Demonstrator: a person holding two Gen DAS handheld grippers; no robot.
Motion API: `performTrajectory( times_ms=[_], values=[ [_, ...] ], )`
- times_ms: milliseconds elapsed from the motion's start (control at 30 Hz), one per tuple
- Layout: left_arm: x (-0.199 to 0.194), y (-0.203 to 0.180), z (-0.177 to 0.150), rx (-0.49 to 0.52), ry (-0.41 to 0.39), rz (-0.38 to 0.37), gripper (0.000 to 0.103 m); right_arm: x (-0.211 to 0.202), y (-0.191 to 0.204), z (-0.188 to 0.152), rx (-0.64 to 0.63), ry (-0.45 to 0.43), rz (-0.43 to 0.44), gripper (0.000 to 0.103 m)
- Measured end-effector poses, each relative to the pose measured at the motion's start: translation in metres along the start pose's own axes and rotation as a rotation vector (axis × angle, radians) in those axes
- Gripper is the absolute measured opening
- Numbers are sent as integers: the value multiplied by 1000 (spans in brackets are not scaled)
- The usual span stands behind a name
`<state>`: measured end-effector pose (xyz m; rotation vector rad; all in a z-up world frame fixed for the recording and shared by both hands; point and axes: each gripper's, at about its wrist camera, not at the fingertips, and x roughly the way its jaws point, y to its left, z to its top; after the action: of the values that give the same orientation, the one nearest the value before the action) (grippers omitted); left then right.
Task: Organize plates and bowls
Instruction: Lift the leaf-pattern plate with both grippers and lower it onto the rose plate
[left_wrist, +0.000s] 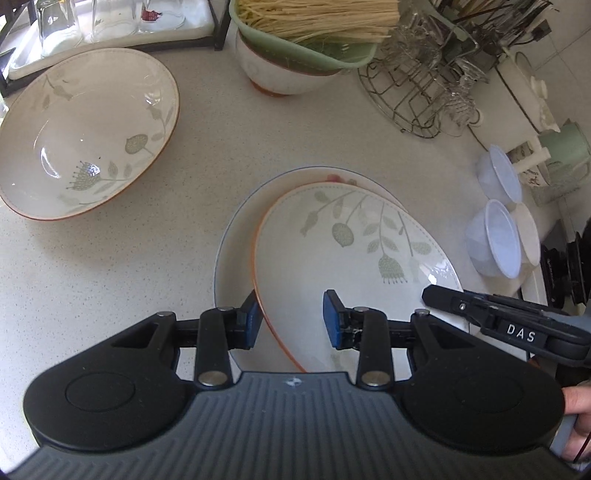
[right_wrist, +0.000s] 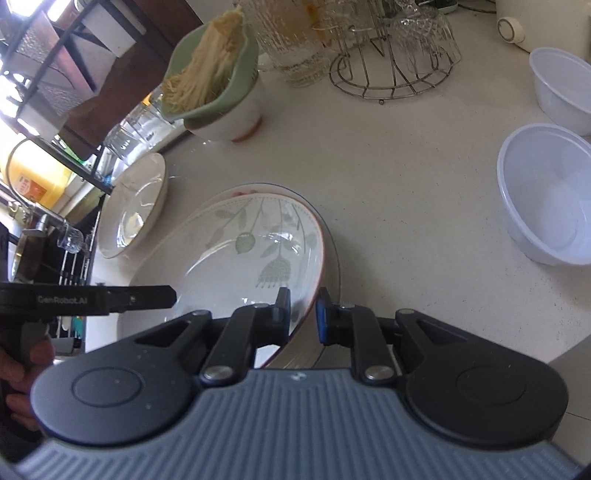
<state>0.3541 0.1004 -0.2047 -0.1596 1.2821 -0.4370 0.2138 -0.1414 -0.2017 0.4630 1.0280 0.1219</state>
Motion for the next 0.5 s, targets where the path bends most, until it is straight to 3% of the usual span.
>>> performTrajectory(
  times_ms=[167, 500],
  values=[
    [6, -6, 0, 42, 28, 45, 39, 6, 0, 2, -18, -4, -2, 17],
    [5, -3, -5, 7, 8, 84, 40, 18, 5, 1, -27, -2, -5, 18]
  ],
)
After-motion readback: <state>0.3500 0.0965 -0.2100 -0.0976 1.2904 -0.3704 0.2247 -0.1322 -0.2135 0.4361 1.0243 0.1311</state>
